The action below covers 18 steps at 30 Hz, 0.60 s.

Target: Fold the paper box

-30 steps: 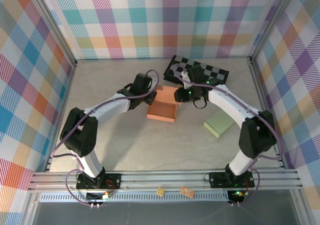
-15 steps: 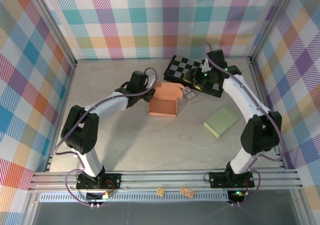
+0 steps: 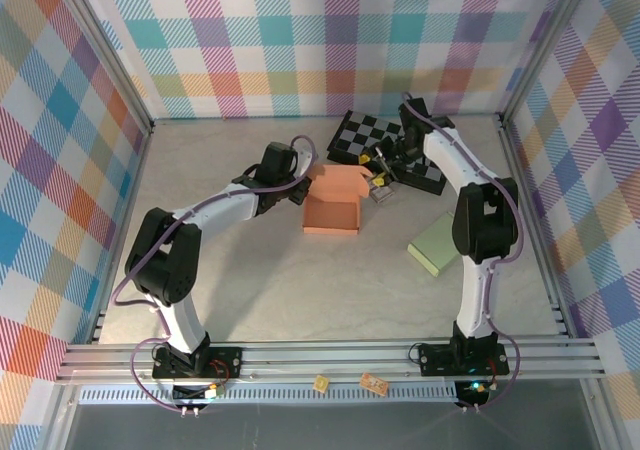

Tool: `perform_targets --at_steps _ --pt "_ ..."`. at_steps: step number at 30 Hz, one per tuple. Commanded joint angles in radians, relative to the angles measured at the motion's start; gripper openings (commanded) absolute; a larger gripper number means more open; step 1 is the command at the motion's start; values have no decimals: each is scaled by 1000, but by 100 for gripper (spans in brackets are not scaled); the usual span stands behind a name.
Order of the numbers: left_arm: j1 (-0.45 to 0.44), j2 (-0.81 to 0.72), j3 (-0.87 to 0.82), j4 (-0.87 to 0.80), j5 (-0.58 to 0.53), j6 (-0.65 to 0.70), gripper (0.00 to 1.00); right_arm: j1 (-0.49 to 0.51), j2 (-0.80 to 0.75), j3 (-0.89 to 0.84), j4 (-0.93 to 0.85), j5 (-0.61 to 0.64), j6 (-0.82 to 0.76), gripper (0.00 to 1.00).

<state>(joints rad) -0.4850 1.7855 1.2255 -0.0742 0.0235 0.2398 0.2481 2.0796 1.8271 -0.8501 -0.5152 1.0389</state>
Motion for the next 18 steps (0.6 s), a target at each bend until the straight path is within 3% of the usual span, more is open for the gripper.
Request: perform_targets --at_steps 1,9,18 --pt "12 17 17 31 24 -32 13 12 -30 -29 -18 -67 57 54" --pt "11 29 21 42 19 -76 15 16 -31 -66 -5 -95 33 52" --pt "10 34 26 41 71 -257 20 27 -46 -103 34 -113 47 51"
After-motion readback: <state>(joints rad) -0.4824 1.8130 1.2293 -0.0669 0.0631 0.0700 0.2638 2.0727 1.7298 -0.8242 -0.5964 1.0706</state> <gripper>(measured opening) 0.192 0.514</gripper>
